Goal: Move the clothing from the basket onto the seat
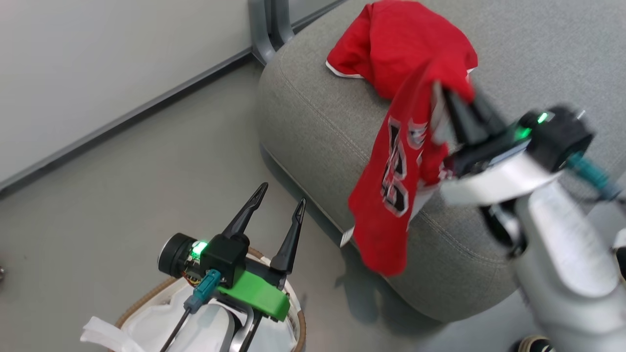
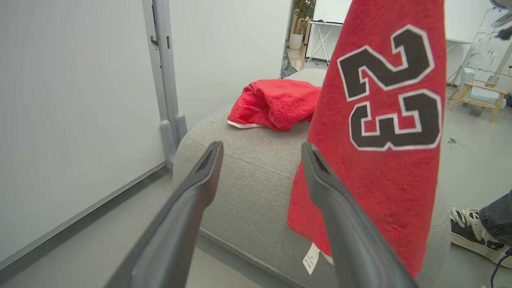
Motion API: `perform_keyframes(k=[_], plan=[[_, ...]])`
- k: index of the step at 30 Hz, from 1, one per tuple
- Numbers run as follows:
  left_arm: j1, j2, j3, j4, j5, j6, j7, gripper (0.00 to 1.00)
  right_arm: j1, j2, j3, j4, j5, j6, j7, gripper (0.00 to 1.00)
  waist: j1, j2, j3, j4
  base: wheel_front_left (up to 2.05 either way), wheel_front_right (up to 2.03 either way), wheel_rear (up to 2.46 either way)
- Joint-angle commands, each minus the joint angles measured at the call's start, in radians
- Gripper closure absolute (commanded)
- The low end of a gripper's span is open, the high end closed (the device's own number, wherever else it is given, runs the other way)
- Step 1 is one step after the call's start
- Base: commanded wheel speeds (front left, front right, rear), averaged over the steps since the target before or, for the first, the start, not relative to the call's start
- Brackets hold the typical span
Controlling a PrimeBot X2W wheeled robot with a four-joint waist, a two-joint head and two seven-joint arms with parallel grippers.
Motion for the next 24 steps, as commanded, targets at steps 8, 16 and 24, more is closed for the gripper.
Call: perform_keyframes(k=[8,16,24], plan=[[-0.057,0.054,-0.032,0.004,0.000,-0.003,0.000,0.00,-0.383,-0.209,-0.135,-0.008,-0.066,-0.001,-0.002,1.00,0.0000,-0.0001,0.167,0.045,0.00,0.00,0.00],[-0.096,0.090,-0.044,-0.001,-0.007,-0.003,0.000,0.00,-0.631,-0.358,-0.277,0.185,-0.196,-0.001,-0.002,1.00,0.0000,-0.0001,0.258,0.120,0.00,0.00,0.00],[-0.149,0.110,-0.063,-0.022,-0.003,-0.003,0.000,0.00,-0.665,-0.354,-0.395,0.345,-0.272,-0.001,-0.002,1.00,0.0000,-0.0001,0.340,0.187,0.00,0.00,0.00]])
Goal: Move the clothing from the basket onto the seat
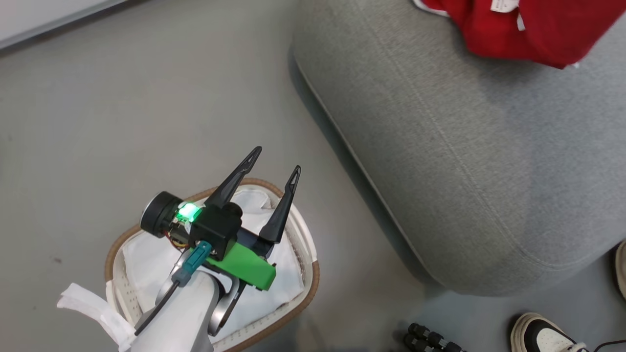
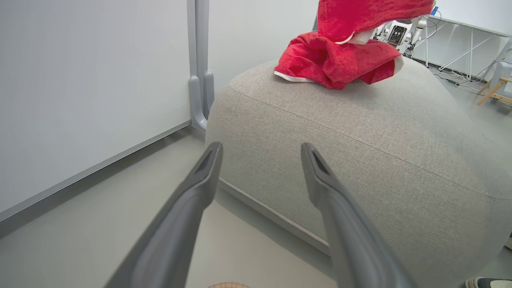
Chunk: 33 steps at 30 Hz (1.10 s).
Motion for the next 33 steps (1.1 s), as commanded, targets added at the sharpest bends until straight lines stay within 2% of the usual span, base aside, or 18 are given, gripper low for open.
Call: perform_keyframes(k=[1,8,15,18,19,20,28,33], plan=[[-0.024,0.011,-0.001,-0.005,-0.003,-0.003,0.000,0.00,0.023,0.013,-0.015,0.027,-0.014,-0.001,-0.002,1.00,-0.0001,-0.0001,0.067,0.063,0.00,0.00,0.00],[-0.048,0.015,-0.010,0.003,-0.008,-0.003,0.000,0.00,0.141,0.092,-0.083,0.196,-0.056,-0.001,-0.002,1.00,-0.0001,-0.0001,0.112,0.103,0.00,0.00,0.00],[-0.038,0.019,0.004,0.015,-0.011,-0.003,0.000,0.00,0.280,0.152,-0.214,0.326,-0.108,-0.001,-0.002,1.00,-0.0001,-0.0001,0.112,0.121,0.00,0.00,0.00],[-0.027,0.017,0.013,0.023,-0.014,-0.003,0.000,0.00,0.333,0.166,-0.268,0.338,-0.121,-0.001,-0.002,0.58,-0.0001,-0.0001,0.096,0.117,0.00,0.00,0.00],[-0.021,0.015,0.016,0.028,-0.015,-0.003,0.000,0.00,0.353,0.171,-0.288,0.334,-0.127,-0.001,-0.002,0.47,-0.0001,-0.0001,0.086,0.115,0.00,0.00,0.00],[-0.018,0.012,0.018,0.032,-0.015,-0.003,0.000,0.00,0.373,0.175,-0.305,0.328,-0.130,-0.001,-0.002,0.00,-0.0001,-0.0001,0.076,0.112,0.00,0.00,0.00],[0.017,-0.025,0.038,0.061,-0.020,-0.003,0.000,0.00,0.578,0.201,-0.406,0.300,-0.141,-0.001,-0.002,0.00,-0.0001,-0.0001,-0.031,0.099,0.00,0.00,0.00],[0.058,-0.042,0.072,0.068,-0.018,-0.003,0.000,0.00,0.700,0.253,-0.402,0.255,-0.122,-0.001,-0.002,0.00,-0.0001,-0.0001,-0.100,0.105,0.00,0.00,0.00]])
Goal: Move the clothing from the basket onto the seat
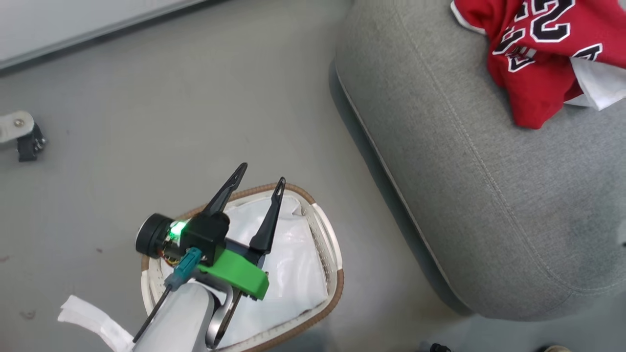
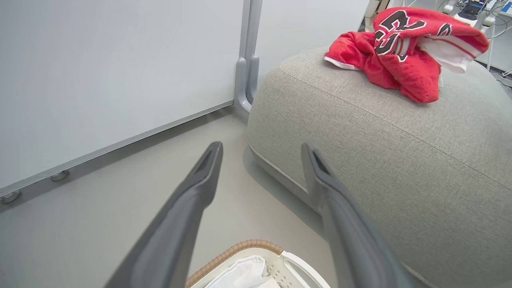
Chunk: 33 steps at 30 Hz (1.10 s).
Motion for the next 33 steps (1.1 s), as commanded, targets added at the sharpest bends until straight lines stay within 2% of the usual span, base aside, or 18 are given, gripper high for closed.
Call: perform_keyframes(k=[1,6,13,23,33], plan=[[0.025,-0.005,0.015,0.002,0.003,-0.003,0.000,0.00,0.035,0.017,0.010,-0.024,0.018,-0.001,-0.002,0.00,0.0000,0.0000,-0.067,0.005,0.00,0.00,0.00],[0.069,-0.021,0.081,0.006,0.016,-0.003,0.000,0.00,0.110,0.093,0.099,-0.119,0.076,-0.001,-0.002,0.00,0.0000,0.0000,-0.117,0.032,0.00,0.00,0.00],[0.124,-0.051,0.201,0.014,0.039,-0.002,0.000,0.00,0.150,0.178,0.278,-0.268,0.166,-0.001,-0.002,0.00,0.0000,0.0000,-0.171,0.105,0.00,0.00,0.00],[0.175,-0.078,0.366,0.043,0.078,0.029,0.000,0.00,0.138,0.203,0.448,-0.347,0.249,-0.001,-0.002,0.00,0.0000,0.0000,-0.238,0.214,0.00,0.00,0.00],[0.244,-0.086,0.476,0.068,0.068,0.040,0.000,0.00,0.204,0.203,0.513,-0.345,0.291,-0.001,-0.002,0.00,0.0000,0.0000,-0.303,0.258,0.00,0.00,0.00]])
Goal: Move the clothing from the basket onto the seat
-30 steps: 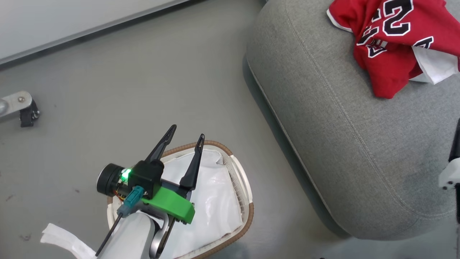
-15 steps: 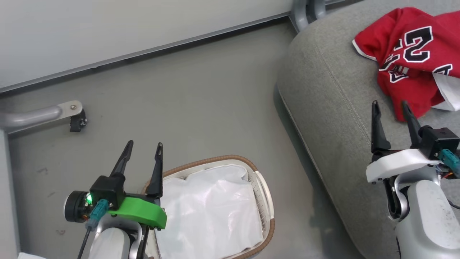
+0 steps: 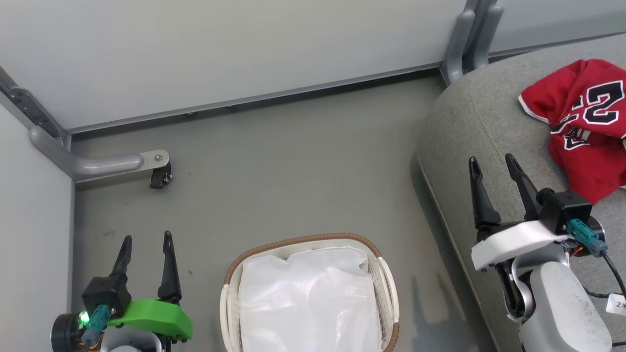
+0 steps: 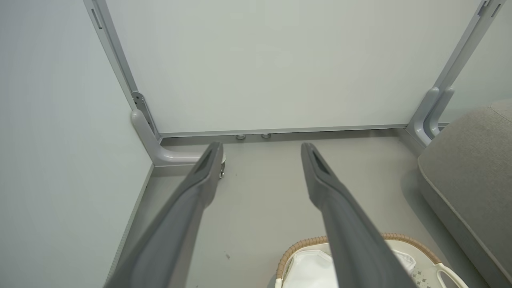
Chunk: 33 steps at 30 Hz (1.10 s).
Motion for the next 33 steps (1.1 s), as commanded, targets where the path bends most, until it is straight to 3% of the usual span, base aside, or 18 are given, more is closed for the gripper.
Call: perform_keyframes(k=[1,12,13,17,33], plan=[[0.019,0.000,0.005,-0.001,-0.008,0.000,0.000,0.00,0.025,-0.005,0.000,0.004,0.005,-0.001,-0.002,0.00,0.0001,0.0000,-0.033,0.022,0.00,0.00,0.00],[0.086,0.000,0.000,-0.004,-0.090,-0.015,0.000,0.00,0.103,-0.004,0.002,0.019,0.014,-0.001,-0.002,0.00,0.0001,0.0000,-0.073,0.030,0.00,0.00,0.00],[0.073,-0.001,0.001,0.001,-0.096,-0.015,0.000,1.00,0.093,-0.001,0.002,0.019,0.010,0.000,0.000,1.00,0.0001,0.0000,-0.073,0.030,0.00,0.00,0.00],[0.074,-0.007,0.001,0.037,-0.098,-0.015,0.001,1.00,0.108,0.009,0.002,0.052,0.011,0.000,0.003,1.00,0.0001,0.0000,-0.073,0.030,0.00,0.00,0.00],[0.053,-0.005,0.023,0.008,-0.381,-0.021,0.081,1.00,0.125,0.006,-0.019,0.024,0.306,0.000,0.082,1.00,0.0001,0.0000,-0.083,0.033,0.00,0.00,0.00]])
